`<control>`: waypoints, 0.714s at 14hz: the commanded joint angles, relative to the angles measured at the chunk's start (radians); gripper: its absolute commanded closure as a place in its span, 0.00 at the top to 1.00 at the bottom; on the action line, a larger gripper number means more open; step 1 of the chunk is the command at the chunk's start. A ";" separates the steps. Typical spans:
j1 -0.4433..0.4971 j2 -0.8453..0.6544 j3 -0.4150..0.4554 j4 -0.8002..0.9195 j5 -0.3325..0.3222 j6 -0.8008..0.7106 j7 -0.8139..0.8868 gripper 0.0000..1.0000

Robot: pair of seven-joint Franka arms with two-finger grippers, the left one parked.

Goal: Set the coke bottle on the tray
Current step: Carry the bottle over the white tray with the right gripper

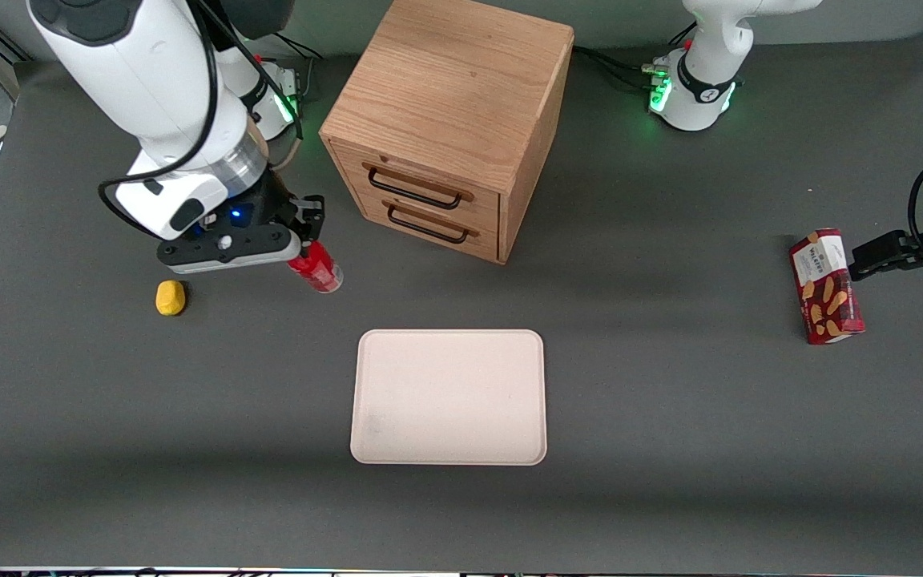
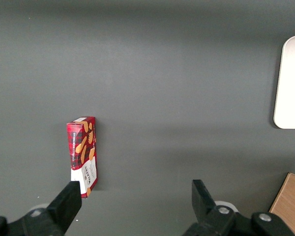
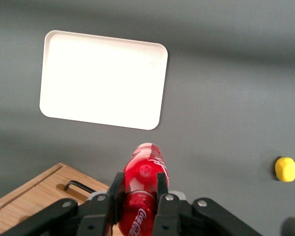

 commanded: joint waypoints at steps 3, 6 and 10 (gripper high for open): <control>-0.008 0.116 -0.011 0.041 0.023 0.107 0.018 0.00; -0.013 0.186 -0.011 0.010 0.026 0.230 0.016 0.00; -0.015 0.197 -0.011 -0.151 0.026 0.458 0.013 0.00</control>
